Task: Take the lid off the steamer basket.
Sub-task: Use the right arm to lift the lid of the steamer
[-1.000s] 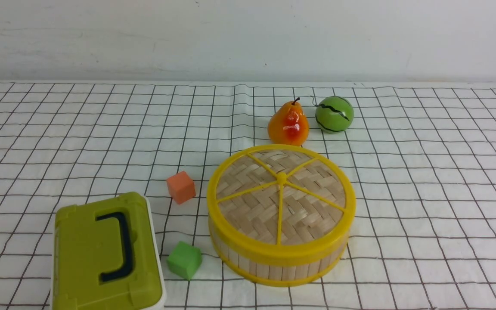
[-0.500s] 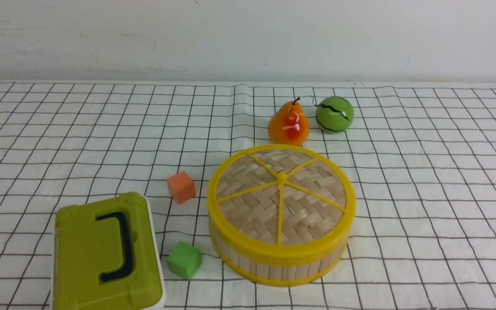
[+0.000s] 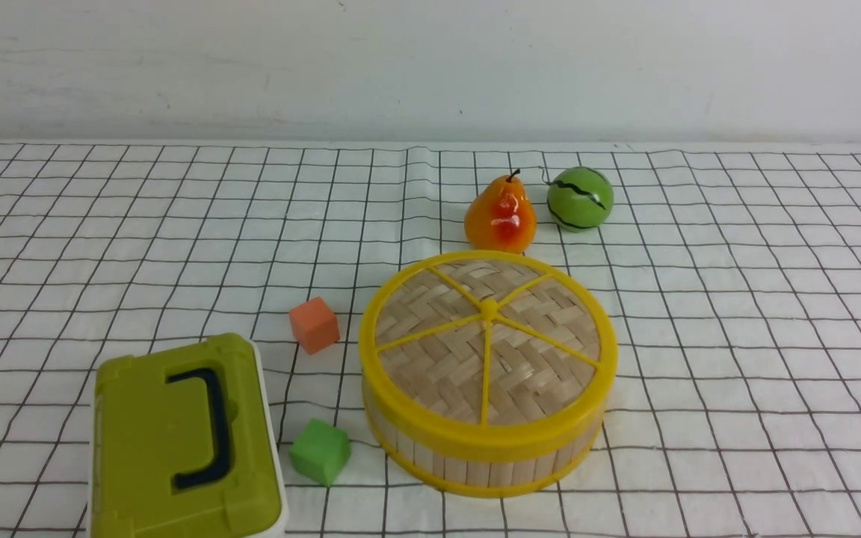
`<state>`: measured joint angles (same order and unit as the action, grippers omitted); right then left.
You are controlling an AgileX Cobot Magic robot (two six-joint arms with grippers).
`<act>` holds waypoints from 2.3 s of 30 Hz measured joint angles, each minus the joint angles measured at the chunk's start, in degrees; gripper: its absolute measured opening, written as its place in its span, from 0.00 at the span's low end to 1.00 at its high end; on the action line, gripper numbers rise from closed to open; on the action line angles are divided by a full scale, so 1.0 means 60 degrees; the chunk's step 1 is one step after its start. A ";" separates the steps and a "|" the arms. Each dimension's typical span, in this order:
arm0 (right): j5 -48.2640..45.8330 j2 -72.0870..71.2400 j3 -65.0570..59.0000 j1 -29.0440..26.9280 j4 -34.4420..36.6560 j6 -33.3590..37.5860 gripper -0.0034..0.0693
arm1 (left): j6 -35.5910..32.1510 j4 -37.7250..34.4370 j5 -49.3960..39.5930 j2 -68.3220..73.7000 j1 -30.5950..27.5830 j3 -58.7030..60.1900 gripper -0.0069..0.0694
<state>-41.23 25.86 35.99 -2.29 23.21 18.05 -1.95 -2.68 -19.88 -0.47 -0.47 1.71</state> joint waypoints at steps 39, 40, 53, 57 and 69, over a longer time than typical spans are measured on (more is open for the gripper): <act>-0.4886 1.3971 1.1526 0.4881 -0.2595 -0.0697 0.53 | 0.0000 0.0000 0.0000 0.0000 0.0000 0.0000 0.40; -0.4865 1.4129 1.1657 0.4955 -0.2583 -0.0697 0.57 | 0.0000 0.0000 0.0000 0.0000 0.0000 0.0000 0.40; -0.3729 1.5596 1.2458 0.5824 -0.3090 -0.1235 0.53 | 0.0000 0.0000 0.0000 0.0000 0.0000 0.0000 0.40; -0.3554 1.5609 1.2469 0.5817 -0.3415 -0.1535 0.43 | 0.0000 0.0000 0.0000 0.0000 0.0000 0.0000 0.40; -0.4006 1.5808 1.2522 0.5817 -0.3361 -0.1650 0.23 | 0.0000 0.0000 0.0000 0.0000 0.0000 0.0000 0.40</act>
<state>-65.26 120.71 111.12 32.61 3.04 8.15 -1.95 -2.68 -19.88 -0.47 -0.47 1.71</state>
